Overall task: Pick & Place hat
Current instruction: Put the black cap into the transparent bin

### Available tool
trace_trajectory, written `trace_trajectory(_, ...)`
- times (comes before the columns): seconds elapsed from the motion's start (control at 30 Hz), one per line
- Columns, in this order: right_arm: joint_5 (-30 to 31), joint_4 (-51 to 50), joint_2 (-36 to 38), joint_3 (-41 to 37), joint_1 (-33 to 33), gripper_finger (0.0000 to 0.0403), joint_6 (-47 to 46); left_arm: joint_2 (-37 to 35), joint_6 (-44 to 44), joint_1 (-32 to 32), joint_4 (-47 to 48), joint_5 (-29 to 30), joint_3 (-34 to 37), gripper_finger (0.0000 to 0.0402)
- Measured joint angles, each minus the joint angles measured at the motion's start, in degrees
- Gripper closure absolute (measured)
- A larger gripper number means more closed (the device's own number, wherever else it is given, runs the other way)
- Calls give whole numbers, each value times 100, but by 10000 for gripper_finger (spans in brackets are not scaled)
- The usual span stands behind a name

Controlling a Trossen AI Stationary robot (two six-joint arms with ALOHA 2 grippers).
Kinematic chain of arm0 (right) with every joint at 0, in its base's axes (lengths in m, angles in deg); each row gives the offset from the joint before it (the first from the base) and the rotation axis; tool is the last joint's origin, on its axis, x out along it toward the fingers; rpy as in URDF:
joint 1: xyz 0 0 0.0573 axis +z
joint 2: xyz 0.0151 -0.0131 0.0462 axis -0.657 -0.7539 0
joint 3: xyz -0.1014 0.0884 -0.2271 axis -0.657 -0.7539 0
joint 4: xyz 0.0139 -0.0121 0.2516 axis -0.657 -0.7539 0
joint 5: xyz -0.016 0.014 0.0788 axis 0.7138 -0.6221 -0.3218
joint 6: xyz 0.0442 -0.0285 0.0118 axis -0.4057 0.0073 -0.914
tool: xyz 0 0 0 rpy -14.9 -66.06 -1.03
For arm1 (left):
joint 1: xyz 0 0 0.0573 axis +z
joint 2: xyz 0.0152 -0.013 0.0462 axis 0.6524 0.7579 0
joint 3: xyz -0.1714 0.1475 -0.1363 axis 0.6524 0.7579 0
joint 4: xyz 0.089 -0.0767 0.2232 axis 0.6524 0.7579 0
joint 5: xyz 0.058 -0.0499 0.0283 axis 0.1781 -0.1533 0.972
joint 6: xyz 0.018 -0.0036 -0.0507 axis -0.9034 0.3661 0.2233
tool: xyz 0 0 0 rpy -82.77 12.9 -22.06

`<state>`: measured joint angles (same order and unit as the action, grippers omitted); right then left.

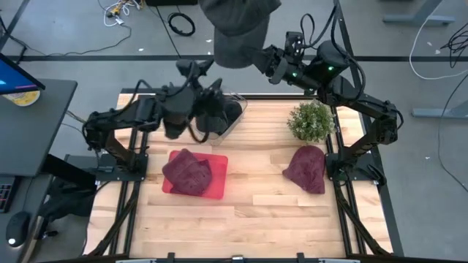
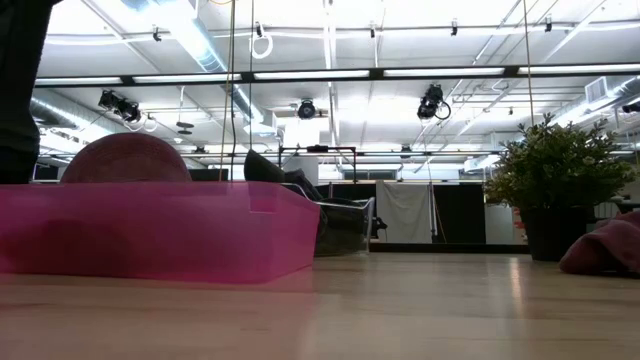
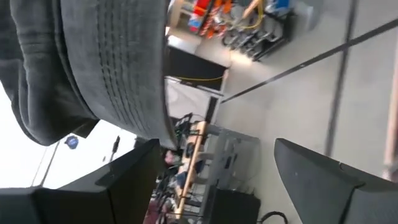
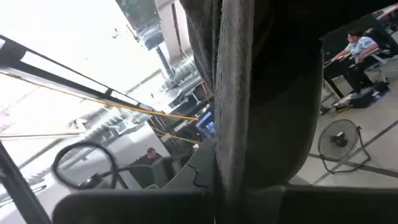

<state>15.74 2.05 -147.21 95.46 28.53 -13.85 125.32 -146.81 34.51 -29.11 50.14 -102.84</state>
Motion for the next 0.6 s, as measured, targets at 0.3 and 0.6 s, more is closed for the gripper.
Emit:
trace_trajectory(0.3,-16,28,1,0,3,397,-57,115,-238,190,-489,-195,-4,81)
trace_trajectory(0.6,-113,140,-4,4,5,397,-213,89,-691,-62,-1241,-82,-4,115)
